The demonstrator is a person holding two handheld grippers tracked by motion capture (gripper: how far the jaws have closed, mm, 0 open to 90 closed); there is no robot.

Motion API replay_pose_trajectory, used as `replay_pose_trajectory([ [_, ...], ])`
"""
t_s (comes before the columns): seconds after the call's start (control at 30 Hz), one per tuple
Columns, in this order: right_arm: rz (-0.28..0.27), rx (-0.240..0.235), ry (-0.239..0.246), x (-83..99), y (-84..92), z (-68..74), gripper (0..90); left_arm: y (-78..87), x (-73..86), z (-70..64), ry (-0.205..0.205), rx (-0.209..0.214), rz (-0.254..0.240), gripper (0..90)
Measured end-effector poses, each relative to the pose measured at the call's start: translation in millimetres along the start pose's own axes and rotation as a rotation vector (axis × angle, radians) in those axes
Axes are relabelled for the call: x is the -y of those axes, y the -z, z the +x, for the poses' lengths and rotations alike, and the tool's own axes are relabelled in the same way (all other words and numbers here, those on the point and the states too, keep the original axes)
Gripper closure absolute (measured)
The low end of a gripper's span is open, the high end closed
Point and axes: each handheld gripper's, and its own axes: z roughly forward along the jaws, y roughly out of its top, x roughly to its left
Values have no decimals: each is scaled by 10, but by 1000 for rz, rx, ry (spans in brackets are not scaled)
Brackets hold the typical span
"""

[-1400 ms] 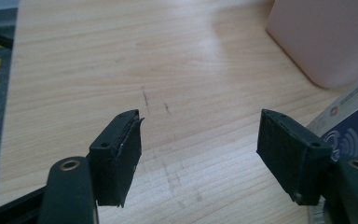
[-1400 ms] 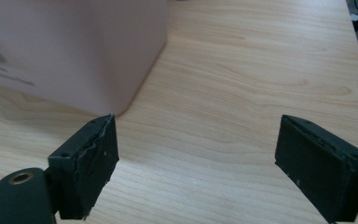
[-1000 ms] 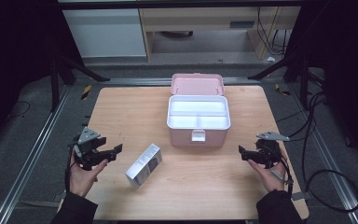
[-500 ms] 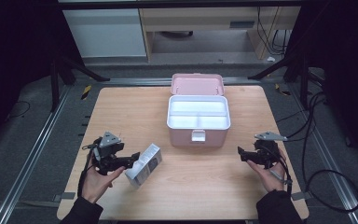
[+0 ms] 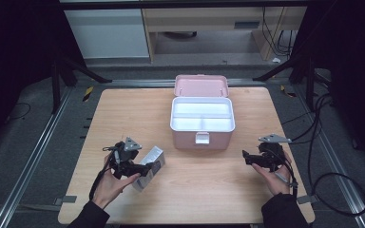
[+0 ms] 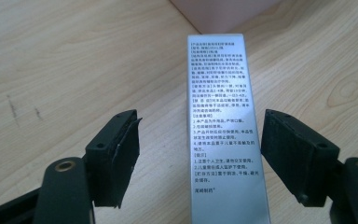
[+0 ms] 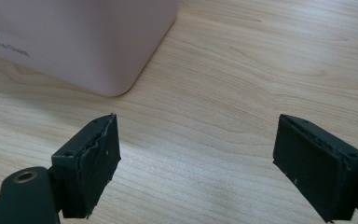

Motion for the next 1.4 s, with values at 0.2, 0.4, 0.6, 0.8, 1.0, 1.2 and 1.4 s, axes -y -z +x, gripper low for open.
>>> replay_pose_trajectory([
  [0.2, 13, 0, 1, -4, -16, 8, 148, -116, -25, -2, 8, 25, 66, 283],
  [0.4, 26, -3, 9, 6, -32, 15, 148, -216, -47, -23, -8, 21, 115, 307],
  [0.6, 36, -8, 5, 10, -41, -2, 149, -280, -47, -31, -15, 18, 159, 411],
  [0.8, 49, -9, 16, 13, -59, 5, 150, -270, -42, -35, -18, 27, 156, 538],
  [1.0, 51, -10, 18, 13, -60, 10, 155, -231, -39, -15, -14, 10, 139, 542],
  [1.2, 26, -16, 17, 11, -36, 21, 160, 18, -38, 233, 44, -37, 81, 542],
  [1.4, 14, -15, 14, 15, -32, 17, 170, 189, 26, 518, 121, -87, 60, 542],
])
